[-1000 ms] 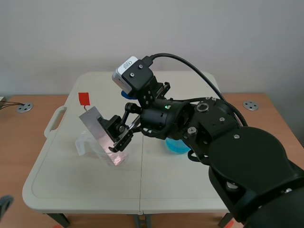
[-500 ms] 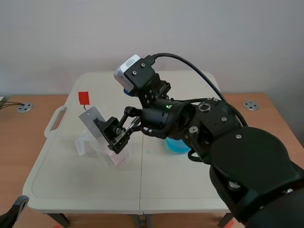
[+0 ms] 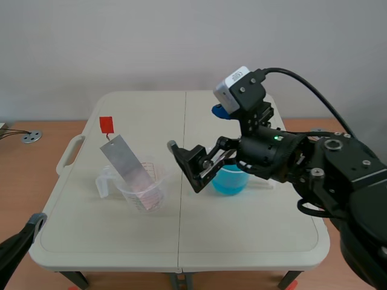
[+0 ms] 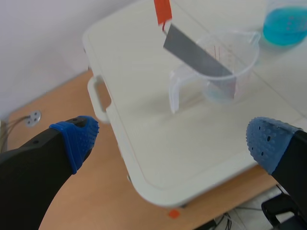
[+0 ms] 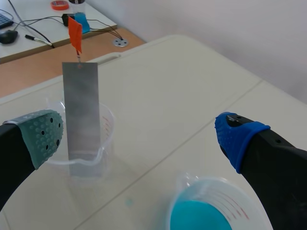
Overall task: Hold the metal plate by the orange handle, dip it into the blue solution, take it out and point at it, then put the plate back in the beaker on the left.
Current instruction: 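Return to the home posture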
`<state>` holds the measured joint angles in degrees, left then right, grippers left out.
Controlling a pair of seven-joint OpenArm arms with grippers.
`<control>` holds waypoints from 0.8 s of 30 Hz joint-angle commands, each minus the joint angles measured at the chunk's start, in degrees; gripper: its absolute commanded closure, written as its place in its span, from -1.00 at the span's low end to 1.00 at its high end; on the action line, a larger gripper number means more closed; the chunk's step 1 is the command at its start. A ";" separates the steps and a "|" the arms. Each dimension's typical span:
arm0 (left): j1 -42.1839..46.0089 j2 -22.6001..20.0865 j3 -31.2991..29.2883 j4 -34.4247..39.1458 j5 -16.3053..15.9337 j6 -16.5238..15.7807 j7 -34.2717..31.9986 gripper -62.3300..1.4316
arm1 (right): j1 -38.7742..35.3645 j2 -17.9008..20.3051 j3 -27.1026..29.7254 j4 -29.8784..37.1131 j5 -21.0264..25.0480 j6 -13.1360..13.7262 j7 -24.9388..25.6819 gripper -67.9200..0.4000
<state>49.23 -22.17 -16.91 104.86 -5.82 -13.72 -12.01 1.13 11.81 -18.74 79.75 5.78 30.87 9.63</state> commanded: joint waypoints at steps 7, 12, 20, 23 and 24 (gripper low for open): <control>0.09 -5.42 0.28 6.40 -1.07 -1.09 0.04 -1.00 | -9.84 6.25 10.21 11.56 2.49 -0.04 -1.18 -0.95; 0.09 -8.31 0.39 7.96 -3.02 -3.41 -0.17 -1.00 | -17.97 8.81 16.28 16.63 5.53 -0.02 -1.55 -0.95; -4.07 -10.25 4.83 8.13 -3.37 -4.61 1.95 -1.00 | -29.55 8.96 25.09 23.26 8.04 0.04 -1.53 -0.95; -6.82 -10.23 6.78 8.13 -3.19 -4.68 3.41 -1.00 | -32.87 8.98 26.60 25.53 8.85 0.46 -1.55 -0.95; -7.78 -10.23 7.41 8.13 -2.95 -4.70 4.09 -1.00 | -33.99 8.98 26.91 26.43 8.85 0.46 -1.53 -0.95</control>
<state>42.06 -32.69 -9.72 112.14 -8.58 -18.48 -7.42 -32.77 20.62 8.21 104.51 13.82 31.29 7.42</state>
